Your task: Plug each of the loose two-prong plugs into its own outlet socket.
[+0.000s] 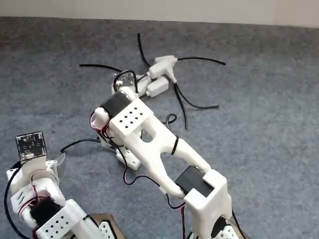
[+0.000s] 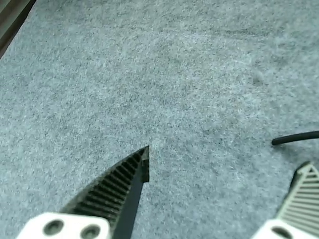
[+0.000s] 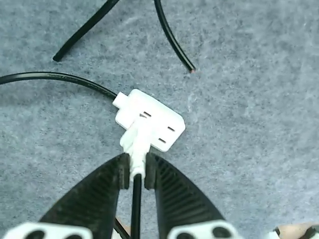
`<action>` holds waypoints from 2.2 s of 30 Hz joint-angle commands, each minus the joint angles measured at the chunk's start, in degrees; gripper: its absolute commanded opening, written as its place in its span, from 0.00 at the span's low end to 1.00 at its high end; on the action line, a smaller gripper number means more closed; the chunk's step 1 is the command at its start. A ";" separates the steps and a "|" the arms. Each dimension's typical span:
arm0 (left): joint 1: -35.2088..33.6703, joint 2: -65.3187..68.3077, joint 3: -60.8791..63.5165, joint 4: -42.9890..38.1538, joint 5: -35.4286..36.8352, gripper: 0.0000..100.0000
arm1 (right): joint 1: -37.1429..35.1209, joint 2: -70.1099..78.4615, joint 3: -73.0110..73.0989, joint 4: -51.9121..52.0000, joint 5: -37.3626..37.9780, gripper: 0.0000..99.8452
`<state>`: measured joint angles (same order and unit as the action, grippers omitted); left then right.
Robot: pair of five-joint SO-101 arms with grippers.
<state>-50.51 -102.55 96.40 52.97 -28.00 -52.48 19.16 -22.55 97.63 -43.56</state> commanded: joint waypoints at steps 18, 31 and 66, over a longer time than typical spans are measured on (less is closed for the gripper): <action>-0.75 0.04 0.66 -0.97 -0.44 0.42 | -1.10 -0.75 1.54 -0.48 -3.87 0.05; -0.84 0.04 0.66 -0.88 -0.44 0.42 | -2.59 -0.75 2.07 -1.71 -3.78 0.05; -0.92 -0.40 0.66 -0.79 -0.44 0.42 | 0.48 8.84 -1.36 -0.75 -1.49 0.05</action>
<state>-50.51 -102.55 96.40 52.97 -28.00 -52.84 28.40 -24.57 97.36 -45.76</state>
